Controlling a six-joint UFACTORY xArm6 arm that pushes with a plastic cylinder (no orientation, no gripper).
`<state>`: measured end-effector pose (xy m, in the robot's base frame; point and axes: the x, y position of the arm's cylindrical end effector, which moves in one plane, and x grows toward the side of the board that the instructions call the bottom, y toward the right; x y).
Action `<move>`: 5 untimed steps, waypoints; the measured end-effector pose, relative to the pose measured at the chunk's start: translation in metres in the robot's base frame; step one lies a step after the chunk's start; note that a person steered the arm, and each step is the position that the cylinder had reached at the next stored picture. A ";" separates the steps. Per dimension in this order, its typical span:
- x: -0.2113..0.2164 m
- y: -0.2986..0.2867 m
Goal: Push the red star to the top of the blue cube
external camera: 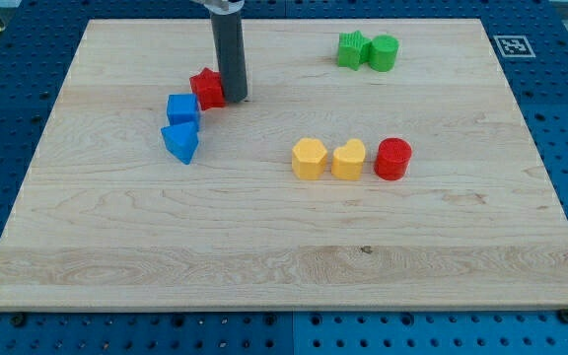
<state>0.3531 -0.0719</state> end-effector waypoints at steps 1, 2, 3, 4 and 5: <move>0.001 0.000; 0.001 -0.003; 0.001 -0.020; -0.006 -0.033; -0.008 -0.031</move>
